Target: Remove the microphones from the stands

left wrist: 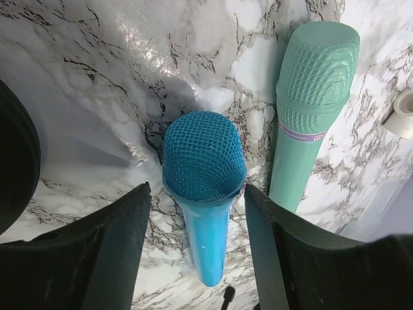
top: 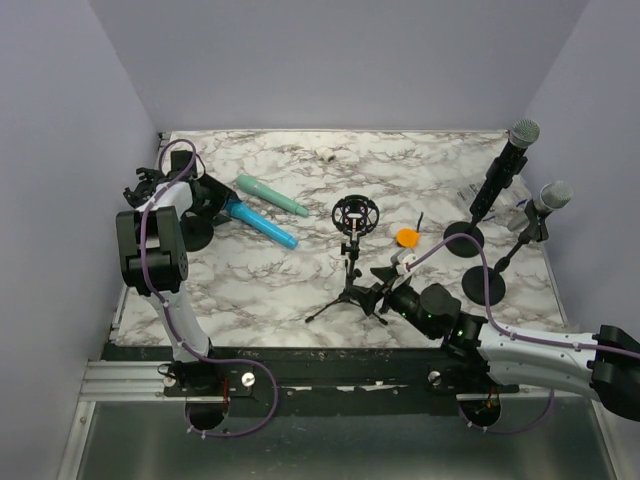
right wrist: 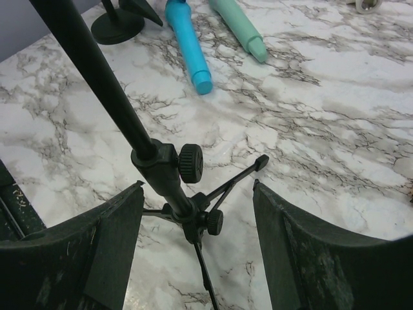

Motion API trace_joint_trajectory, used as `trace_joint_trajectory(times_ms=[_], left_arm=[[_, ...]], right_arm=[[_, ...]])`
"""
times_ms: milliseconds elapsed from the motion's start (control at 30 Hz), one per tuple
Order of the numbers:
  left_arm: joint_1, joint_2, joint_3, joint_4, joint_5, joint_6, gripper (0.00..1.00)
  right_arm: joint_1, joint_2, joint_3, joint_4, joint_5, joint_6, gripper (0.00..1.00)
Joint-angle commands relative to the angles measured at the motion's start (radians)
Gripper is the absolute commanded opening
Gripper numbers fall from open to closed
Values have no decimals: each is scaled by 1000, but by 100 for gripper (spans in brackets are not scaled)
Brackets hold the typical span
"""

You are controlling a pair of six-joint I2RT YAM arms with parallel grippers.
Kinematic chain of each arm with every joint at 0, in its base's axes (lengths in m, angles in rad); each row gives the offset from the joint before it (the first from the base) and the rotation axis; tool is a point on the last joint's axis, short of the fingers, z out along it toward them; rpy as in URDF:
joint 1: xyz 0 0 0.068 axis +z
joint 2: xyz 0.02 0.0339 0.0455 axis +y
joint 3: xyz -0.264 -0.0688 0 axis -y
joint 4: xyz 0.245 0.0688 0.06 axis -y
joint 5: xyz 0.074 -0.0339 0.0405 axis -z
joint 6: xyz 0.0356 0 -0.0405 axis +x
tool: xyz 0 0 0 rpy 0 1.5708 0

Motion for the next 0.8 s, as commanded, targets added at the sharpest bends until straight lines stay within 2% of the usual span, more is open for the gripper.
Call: trace_joint_trajectory(times_ms=[0,233,500,767], left_arm=[[15,17,23,8,38,-2,60],[15,-12,22,12,83,-13,63],[-1,-125,-7,28,119,-14,80],[-82,-258,-54,77,184,-30,83]], right_arm=[[4,-20,-1,20,4,-13,71],[5,-15,-1,23,13,-17,71],[5,-2,-2,31,16,-22,71],[4,1,-9,34,40,-1,71]])
